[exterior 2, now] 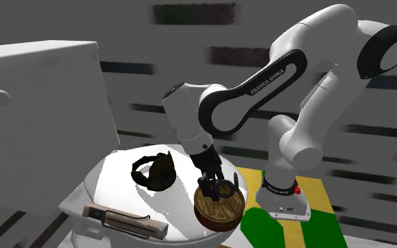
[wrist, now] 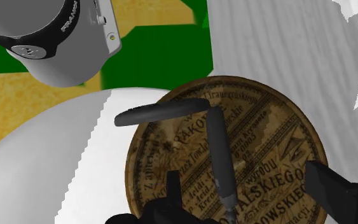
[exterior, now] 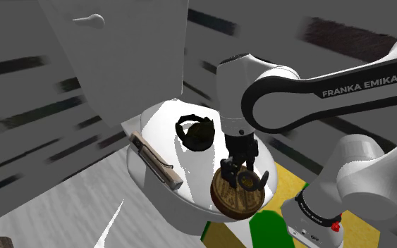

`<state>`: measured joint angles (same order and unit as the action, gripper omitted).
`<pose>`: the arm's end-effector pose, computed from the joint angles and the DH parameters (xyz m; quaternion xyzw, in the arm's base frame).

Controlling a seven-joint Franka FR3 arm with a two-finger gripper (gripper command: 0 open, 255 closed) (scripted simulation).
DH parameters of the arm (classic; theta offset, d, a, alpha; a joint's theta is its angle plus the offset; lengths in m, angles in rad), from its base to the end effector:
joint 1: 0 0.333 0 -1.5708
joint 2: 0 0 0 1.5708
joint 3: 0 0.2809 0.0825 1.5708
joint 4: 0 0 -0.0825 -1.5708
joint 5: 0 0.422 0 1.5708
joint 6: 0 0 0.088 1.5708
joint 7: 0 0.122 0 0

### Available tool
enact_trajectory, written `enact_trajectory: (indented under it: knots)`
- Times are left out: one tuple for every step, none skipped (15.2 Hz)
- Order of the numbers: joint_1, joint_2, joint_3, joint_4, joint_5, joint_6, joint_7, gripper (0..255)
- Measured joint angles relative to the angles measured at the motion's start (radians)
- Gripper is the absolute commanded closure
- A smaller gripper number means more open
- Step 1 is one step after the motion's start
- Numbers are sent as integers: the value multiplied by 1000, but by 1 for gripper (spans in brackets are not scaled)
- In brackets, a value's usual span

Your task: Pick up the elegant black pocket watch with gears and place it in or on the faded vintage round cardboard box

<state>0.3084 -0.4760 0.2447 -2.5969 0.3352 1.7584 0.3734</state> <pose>0.3201 0.2243 0.3213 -0.9785 -0.0038 0.2060 0.0128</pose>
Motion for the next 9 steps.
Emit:
enact_trajectory:
  knots:
    - [0, 0, 0, 0, 0, 0, 0, 0]
    - [0, 0, 0, 0, 0, 0, 0, 0]
    - [-3, -2, -4, 14, -5, -15, 0, 0]
    - [-6, 3, -9, 37, -11, -35, 2, 0]
    - [-10, 5, -13, 69, -17, -63, 6, 0]
    - [-14, 1, -21, 90, -25, -89, 5, 0]
    - [-16, 9, -23, 111, -29, -103, 7, 0]
    - [-18, 9, -26, 118, -32, -111, 7, 0]
    - [-19, 9, -26, 123, -33, -116, 7, 0]
